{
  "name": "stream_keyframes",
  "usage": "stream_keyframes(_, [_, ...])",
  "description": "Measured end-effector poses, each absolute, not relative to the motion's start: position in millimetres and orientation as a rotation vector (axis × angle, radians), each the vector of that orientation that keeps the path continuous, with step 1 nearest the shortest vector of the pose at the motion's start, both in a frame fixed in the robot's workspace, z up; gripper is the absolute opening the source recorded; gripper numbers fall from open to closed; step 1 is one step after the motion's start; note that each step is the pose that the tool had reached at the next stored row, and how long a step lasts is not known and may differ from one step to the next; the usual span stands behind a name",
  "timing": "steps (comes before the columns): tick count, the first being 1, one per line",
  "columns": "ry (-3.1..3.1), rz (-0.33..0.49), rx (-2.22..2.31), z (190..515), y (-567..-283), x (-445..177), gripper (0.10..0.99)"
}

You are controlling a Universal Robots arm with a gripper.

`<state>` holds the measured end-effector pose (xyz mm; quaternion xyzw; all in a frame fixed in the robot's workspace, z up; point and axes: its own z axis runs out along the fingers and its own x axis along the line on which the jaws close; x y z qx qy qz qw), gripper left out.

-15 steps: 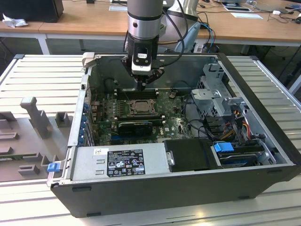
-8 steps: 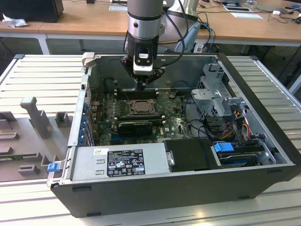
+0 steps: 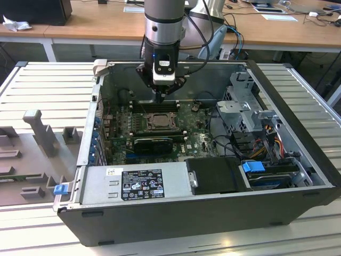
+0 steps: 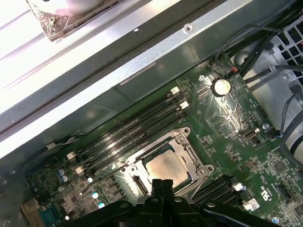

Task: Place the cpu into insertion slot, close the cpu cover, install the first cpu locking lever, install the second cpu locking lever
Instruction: 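Install the first cpu locking lever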

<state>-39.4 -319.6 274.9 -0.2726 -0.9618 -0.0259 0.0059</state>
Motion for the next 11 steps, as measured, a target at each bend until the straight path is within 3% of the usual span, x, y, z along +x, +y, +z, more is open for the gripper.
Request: stream_keyframes(11, [-3.031,-0.080,-0.770,274.8,-319.7,-39.4,0.106])
